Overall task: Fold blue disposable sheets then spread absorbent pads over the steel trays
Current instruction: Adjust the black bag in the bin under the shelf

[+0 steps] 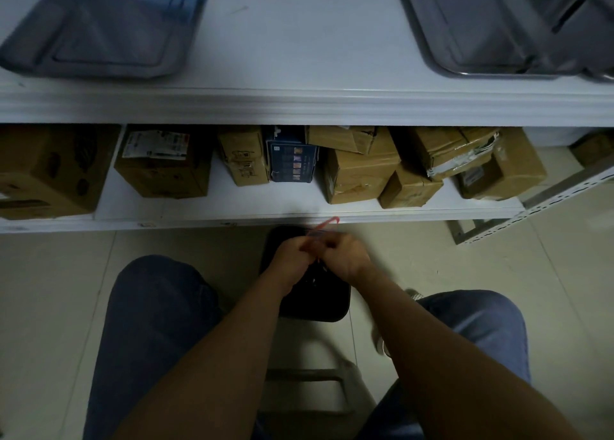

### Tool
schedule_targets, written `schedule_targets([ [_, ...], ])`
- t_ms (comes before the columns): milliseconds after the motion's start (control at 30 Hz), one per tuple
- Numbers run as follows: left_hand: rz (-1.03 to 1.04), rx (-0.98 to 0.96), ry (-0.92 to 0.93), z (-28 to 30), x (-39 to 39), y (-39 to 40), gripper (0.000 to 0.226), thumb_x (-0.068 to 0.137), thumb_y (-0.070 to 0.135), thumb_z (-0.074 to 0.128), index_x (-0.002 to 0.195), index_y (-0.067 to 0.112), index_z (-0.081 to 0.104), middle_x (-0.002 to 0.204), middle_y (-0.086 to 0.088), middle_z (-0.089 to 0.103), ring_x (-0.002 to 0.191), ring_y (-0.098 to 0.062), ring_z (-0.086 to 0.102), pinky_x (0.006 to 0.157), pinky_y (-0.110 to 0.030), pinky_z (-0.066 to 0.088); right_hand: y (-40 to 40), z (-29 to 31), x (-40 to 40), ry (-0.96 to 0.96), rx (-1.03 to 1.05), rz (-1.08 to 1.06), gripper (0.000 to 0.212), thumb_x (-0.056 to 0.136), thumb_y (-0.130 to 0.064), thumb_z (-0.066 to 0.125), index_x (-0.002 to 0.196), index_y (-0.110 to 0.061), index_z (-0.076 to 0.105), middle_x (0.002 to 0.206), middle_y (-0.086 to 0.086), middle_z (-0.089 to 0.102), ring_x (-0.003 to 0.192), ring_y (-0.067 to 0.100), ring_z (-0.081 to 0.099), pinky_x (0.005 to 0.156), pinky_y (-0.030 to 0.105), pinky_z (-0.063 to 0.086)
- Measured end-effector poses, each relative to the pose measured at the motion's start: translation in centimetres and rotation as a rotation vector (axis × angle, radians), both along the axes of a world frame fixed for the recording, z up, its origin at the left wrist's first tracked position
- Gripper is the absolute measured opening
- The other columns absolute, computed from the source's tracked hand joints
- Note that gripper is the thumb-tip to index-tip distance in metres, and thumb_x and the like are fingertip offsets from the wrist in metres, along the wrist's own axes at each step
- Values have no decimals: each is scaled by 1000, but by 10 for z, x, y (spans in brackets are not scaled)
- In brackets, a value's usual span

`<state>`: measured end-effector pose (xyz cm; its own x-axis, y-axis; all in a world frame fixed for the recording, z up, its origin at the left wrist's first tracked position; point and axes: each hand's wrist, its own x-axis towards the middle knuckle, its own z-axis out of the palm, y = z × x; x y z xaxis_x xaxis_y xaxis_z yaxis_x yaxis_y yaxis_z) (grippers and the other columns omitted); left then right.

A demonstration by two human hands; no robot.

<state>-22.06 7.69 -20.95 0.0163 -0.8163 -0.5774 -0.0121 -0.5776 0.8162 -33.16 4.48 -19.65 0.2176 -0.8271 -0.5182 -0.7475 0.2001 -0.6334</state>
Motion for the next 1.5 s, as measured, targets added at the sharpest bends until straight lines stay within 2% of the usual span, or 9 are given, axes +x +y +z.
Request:
schedule_targets([
  [100,-131,-76,-221,-6,0,3,21,89,9,57,107,3,67,97,-10,68,90,-20,62,80,-29,50,-4,-6,5,-44,24,7,19,85,-41,62,83,-23,69,88,6,69,85,21,65,83,31,52],
  [200,-161,-57,-283,-12,2,3,24,93,20,54,95,0,67,83,-11,63,79,-21,56,72,-32,42,-6,-5,9,-260,129,-188,30,89,-39,57,69,-19,66,78,4,71,79,21,66,86,36,55],
  [333,-88,7,-165,-14,6,0,27,96,11,46,75,15,61,71,-1,55,70,-16,48,67,-28,37,-9,5,11,-570,272,-547,17,95,-14,43,88,-13,59,79,8,65,61,16,59,47,14,48],
  [467,-53,36,-13,-1,10,0,25,97,7,42,77,13,57,71,0,54,67,-10,49,64,-20,39,-4,-6,6,-220,97,-29,42,91,3,49,128,-16,53,112,2,60,96,20,59,87,29,49],
  [667,3,71,12,-6,15,-4,17,97,13,43,88,10,57,74,-3,55,68,-13,49,63,-21,40,-6,-8,12,260,-4,176,27,96,-24,48,106,-7,67,106,13,67,101,28,63,87,32,49],
  [900,281,221,70,-5,14,-9,10,93,16,53,96,13,62,83,1,64,65,-9,52,56,-22,35,0,-4,6,-71,338,-70,20,93,-15,51,75,-14,60,69,5,56,58,16,52,58,26,45],
  [1100,223,277,125,-8,12,-8,25,98,19,42,85,19,63,82,4,67,57,-6,43,52,-21,29,4,-8,9,31,552,38,25,96,-21,48,73,-18,56,67,0,54,56,11,49,55,21,39],
  [1333,-318,-55,-620,-7,6,-13,28,99,22,36,88,9,58,97,-13,62,89,-28,60,81,-37,47,5,-17,9,181,402,27,24,96,-25,47,79,-12,58,74,6,57,66,17,53,63,27,44],
  [1500,-369,-353,-846,-14,0,-12,18,96,14,40,90,9,56,113,-12,52,88,-19,50,72,-19,32,2,-29,5,-196,140,-353,27,91,-13,49,66,-19,55,65,0,54,67,20,53,62,29,42],
])
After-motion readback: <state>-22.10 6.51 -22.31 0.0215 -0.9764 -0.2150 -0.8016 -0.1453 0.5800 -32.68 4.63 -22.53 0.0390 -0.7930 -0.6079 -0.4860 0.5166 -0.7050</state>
